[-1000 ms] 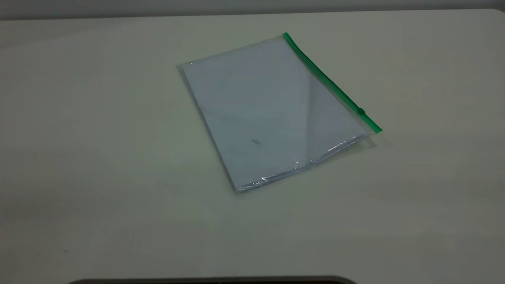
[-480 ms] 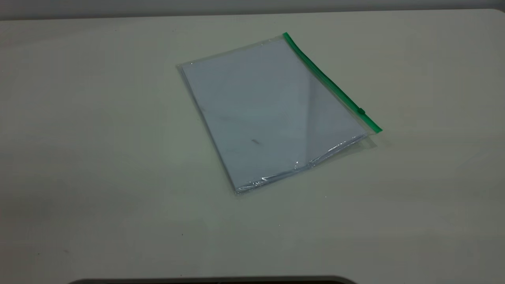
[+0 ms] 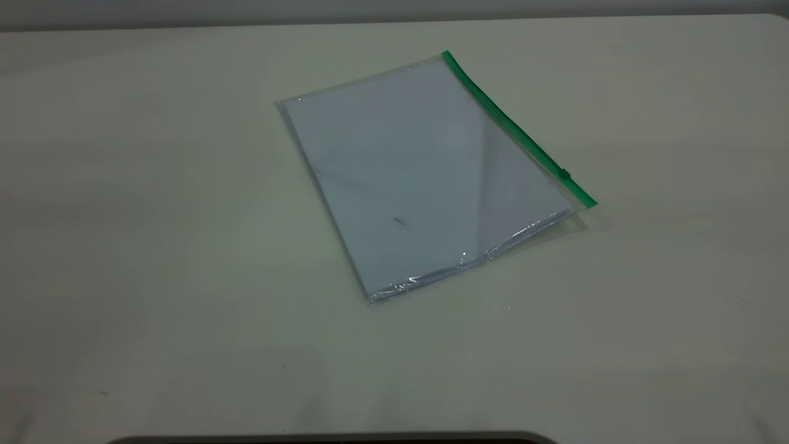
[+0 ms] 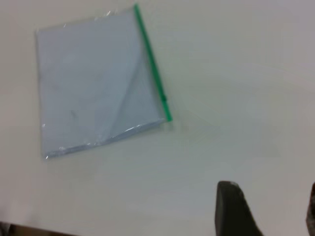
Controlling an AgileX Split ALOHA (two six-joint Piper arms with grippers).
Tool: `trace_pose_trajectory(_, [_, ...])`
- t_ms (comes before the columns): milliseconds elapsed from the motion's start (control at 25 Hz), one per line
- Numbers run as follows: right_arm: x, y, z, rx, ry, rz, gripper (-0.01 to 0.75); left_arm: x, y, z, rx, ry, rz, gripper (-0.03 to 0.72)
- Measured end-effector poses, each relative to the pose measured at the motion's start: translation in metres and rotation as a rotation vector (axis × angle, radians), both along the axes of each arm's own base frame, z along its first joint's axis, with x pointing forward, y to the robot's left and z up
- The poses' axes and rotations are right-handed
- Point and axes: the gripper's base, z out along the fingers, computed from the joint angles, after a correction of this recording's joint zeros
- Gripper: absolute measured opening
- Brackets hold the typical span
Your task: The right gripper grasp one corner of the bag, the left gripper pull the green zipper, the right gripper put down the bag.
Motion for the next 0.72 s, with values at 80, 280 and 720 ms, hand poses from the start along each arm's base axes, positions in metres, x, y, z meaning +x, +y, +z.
trace_pose_trajectory(80, [0.023,0.003,-0.005,0.006,0.026,0.035,0.429,0.029,0.0,0.006,0.003,0.042,-0.013,0.537])
trace_pose_trajectory(280, [0.081,0.012,-0.031,0.112,0.12,0.067,0.486,0.087,-0.001,0.014,0.016,0.12,-0.079,0.537])
trace_pose_trajectory(720, [0.162,0.021,-0.158,0.333,0.453,-0.061,0.491,0.142,-0.013,-0.005,-0.048,0.178,-0.242,0.537])
